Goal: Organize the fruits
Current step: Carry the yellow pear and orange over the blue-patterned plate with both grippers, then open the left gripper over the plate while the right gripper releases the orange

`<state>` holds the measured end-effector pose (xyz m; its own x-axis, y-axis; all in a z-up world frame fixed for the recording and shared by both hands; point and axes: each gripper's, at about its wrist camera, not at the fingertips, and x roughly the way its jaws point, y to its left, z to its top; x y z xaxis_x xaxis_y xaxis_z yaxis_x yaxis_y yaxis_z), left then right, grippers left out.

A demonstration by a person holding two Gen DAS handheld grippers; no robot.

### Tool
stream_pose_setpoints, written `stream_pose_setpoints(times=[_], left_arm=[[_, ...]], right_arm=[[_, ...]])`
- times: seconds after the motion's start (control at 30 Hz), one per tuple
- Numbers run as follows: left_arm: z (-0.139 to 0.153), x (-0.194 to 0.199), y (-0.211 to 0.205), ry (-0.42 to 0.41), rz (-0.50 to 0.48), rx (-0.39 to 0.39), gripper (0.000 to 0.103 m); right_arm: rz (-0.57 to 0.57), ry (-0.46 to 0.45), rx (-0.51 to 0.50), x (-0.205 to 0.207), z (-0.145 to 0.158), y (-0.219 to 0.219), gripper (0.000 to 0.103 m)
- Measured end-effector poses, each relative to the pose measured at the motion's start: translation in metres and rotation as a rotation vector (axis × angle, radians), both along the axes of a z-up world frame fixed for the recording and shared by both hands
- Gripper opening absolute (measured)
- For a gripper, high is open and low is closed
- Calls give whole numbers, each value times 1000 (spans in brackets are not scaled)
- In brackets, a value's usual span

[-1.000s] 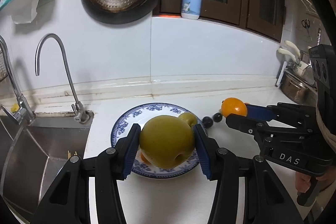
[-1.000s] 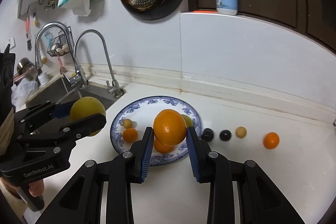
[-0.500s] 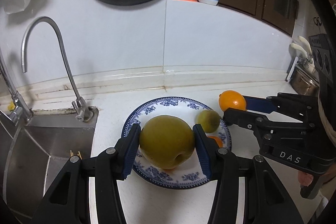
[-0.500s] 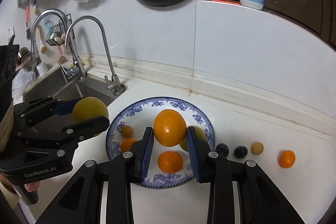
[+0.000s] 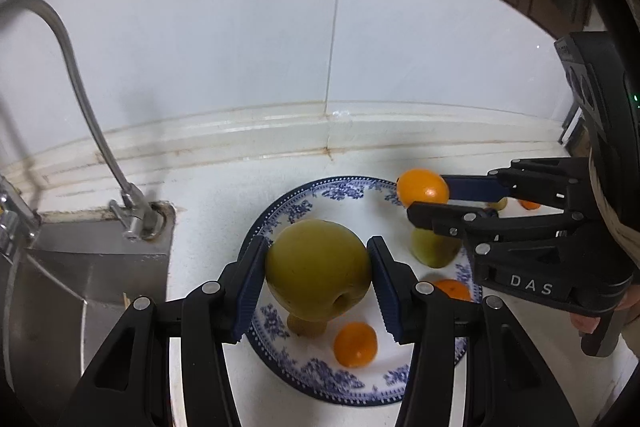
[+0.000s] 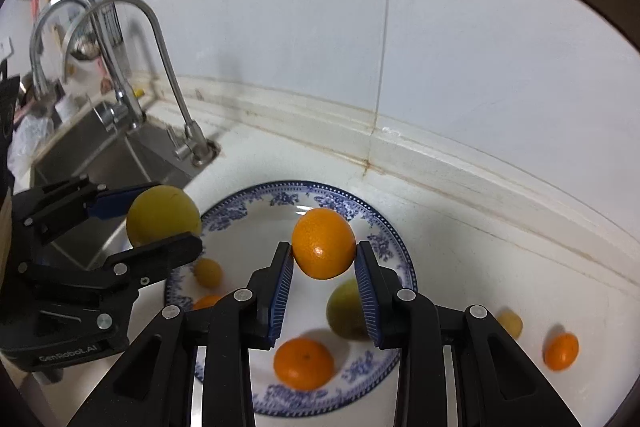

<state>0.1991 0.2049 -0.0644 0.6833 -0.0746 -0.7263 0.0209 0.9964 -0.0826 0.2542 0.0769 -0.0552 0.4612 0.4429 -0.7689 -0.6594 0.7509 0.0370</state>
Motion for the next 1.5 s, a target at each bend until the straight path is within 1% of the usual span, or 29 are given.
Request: stream_pose_setpoints(times=[0.07,0.3,0.5,0.63,0.73,0.77,0.8,0.87,0.9,1.03,1.07,1.2,1.37,1.5], left_arm=[[-6,11,5,34,3,-16,50],[-23,41,9,139,-4,-30,50],[-36,60,10,216,-2,-38,50],[-43,67,11,243,11,-41,50],[-45,68,12,253,14,-41,50],[-44,68,11,249,13,-34,52],[-43,67,11,241,13,-31,57],[-38,66,10,216,17,-22,63],[-34,64,11,201,18,-16,63],[-19,54,9,168,35,20,63],[-14,49,6,158,46,39,63],[6,34,-3,106,66,67,64],[29,20,-19,73,60,72,68],[48,9,-39,17,51,87,71]], right_arm=[[1,45,-18,12,-8,5,33],[-5,180,-67,47,-35,14,33],[-30,265,-69,67,-47,14,33],[-40,293,-72,73,-53,12,33],[-31,294,-73,73,-55,12,33],[-26,290,-73,74,-55,11,33],[-25,285,-74,74,-54,10,34],[-18,278,-62,73,-52,8,40],[-13,271,-55,72,-49,7,45],[-16,225,-43,65,-37,1,45],[-19,216,-38,64,-34,-2,45],[-48,160,-18,53,-18,-16,45],[-64,125,24,36,2,-33,45],[-82,106,41,23,18,-52,45]])
